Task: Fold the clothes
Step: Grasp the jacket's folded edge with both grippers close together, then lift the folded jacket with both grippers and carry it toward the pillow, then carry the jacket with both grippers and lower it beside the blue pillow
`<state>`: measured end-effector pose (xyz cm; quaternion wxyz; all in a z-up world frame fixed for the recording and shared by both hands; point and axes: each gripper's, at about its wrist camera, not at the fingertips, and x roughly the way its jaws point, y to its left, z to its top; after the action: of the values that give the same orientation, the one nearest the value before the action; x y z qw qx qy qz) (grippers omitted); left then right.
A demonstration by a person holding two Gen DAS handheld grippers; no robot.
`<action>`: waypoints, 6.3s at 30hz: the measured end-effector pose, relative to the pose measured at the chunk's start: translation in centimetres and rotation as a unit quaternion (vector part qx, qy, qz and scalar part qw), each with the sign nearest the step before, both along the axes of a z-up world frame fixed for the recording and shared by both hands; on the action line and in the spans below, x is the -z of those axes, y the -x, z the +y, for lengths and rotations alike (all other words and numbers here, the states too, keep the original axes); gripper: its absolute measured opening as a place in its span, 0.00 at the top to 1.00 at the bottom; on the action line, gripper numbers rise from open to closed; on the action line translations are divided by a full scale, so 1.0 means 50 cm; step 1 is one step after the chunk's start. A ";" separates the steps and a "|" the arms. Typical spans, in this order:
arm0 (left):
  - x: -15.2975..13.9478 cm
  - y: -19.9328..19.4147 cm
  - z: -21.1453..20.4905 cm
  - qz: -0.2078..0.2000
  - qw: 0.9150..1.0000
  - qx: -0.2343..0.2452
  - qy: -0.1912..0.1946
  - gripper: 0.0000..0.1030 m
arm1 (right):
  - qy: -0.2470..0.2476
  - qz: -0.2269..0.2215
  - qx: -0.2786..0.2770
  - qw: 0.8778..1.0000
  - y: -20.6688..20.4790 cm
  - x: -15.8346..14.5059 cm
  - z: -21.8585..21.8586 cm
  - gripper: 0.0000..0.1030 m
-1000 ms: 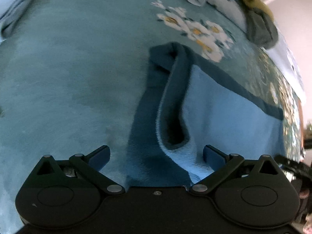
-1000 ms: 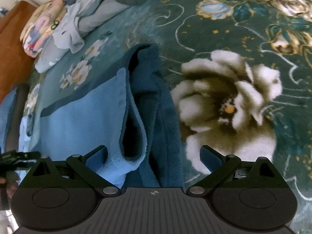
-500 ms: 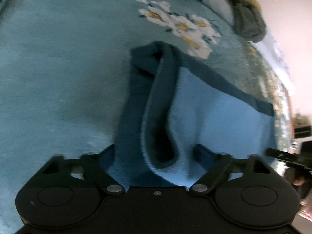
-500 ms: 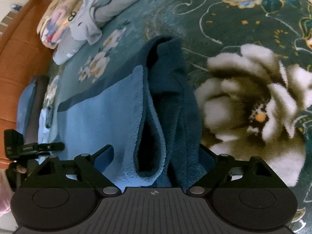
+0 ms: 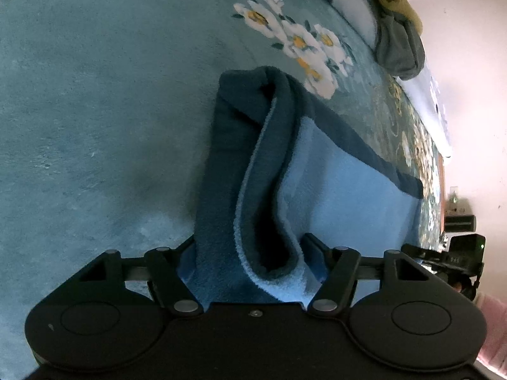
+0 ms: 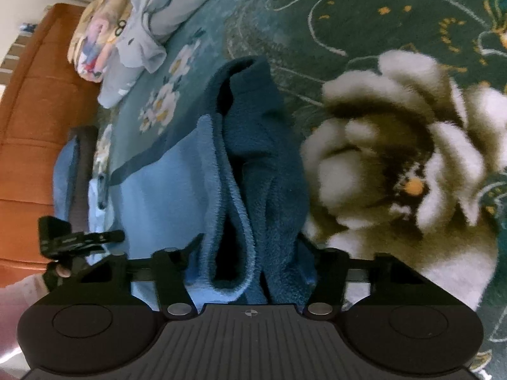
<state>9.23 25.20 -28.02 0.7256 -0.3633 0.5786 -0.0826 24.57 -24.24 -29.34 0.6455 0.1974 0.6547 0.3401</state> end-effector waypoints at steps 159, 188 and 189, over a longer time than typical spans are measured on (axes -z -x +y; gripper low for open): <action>-0.375 0.447 0.450 -0.021 0.814 -0.567 -0.121 0.75 | 0.079 -0.196 -0.545 0.812 0.154 -0.355 1.435 0.77; -0.170 0.477 0.529 0.025 0.805 -0.589 -0.070 0.67 | 0.136 -0.172 -0.577 0.787 0.157 -0.126 1.578 0.75; -0.166 0.477 0.528 0.024 0.804 -0.590 -0.068 0.67 | 0.138 -0.171 -0.576 0.787 0.156 -0.121 1.580 0.75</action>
<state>-14.60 51.60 -19.69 0.6428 -0.5860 0.2740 0.4103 16.75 54.74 -23.31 0.4514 -0.3692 0.5655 0.5832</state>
